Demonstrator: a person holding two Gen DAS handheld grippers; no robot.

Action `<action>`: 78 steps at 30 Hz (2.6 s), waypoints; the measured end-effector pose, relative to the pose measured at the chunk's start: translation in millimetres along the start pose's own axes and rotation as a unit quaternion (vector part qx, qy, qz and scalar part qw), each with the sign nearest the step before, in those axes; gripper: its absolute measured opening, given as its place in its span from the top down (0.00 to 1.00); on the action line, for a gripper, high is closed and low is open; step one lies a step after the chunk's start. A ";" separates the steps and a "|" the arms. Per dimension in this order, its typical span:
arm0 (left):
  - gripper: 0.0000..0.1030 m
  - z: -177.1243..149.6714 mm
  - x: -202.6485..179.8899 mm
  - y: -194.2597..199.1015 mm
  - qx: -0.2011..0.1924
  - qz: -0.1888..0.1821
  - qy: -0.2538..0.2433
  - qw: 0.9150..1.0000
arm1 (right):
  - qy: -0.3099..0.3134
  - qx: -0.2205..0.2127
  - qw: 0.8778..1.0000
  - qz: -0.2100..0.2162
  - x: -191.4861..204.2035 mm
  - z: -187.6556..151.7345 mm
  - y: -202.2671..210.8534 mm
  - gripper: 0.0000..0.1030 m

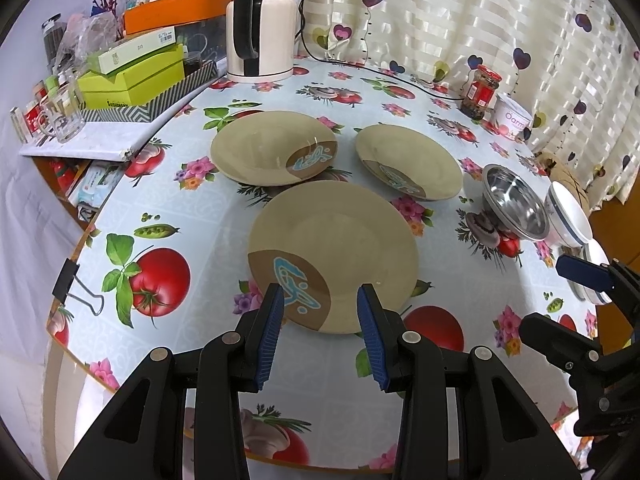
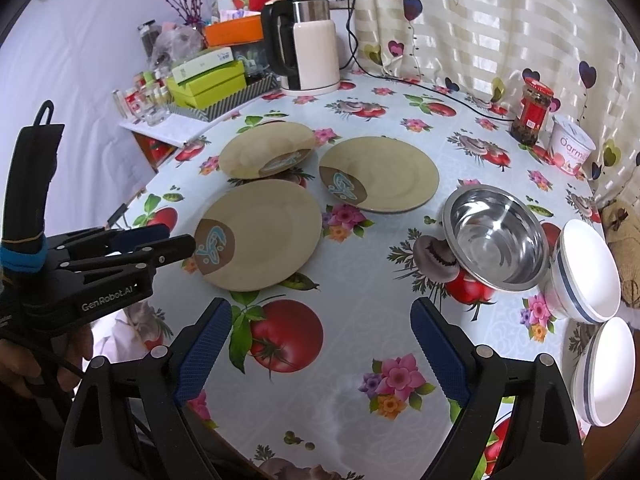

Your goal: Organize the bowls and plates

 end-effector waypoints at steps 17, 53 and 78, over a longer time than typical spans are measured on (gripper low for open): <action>0.62 -1.6 -1.9 -4.5 0.001 0.005 -0.002 1.000 | -0.004 0.003 1.000 0.007 -3.7 4.5 -3.7 0.11; 0.62 13.1 -0.1 -21.7 0.019 -0.014 0.014 1.000 | 0.001 0.017 0.999 0.029 -6.2 24.8 -27.9 0.11; 0.62 36.9 22.5 -42.9 0.020 0.004 0.031 0.999 | 0.016 0.027 0.999 0.034 -4.0 63.7 -64.5 0.13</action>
Point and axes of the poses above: each gripper's, at about its wrist camera, not at the fingertips, and y roughly against the way its jaws point, x to its left, z to its top, the point moved 9 cm from there along -y, roughly the way its jaws point, and after that the axes turned 10 degrees about y, right-handed, at the moved point
